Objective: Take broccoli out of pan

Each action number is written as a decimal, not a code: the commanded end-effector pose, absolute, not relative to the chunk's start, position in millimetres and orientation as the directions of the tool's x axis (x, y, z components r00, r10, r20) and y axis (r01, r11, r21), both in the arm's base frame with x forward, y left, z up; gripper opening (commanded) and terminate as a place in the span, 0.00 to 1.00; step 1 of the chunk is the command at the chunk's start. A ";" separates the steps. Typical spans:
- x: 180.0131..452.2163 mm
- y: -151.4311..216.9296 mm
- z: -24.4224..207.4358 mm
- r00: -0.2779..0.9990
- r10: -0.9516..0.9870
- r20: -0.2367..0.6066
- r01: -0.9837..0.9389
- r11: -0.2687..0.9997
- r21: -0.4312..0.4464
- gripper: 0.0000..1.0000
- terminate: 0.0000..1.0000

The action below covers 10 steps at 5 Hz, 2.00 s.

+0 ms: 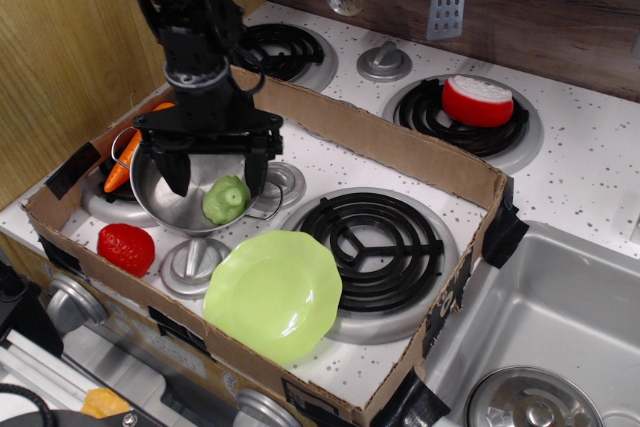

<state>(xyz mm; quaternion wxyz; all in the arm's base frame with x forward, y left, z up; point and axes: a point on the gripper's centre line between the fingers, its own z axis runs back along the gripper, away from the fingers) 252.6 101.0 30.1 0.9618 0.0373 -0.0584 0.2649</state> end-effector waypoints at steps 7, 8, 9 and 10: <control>246.4 109.6 29.6 0.853 0.508 0.124 -0.516 0.855 0.050 0.00 0.00; 250.4 112.3 41.7 0.857 0.495 0.140 -0.507 0.859 0.064 0.00 0.00; 255.5 113.6 58.6 0.861 0.483 0.160 -0.500 0.862 0.088 0.00 0.00; 263.4 113.7 87.3 0.866 0.465 0.184 -0.490 0.864 0.120 0.00 0.00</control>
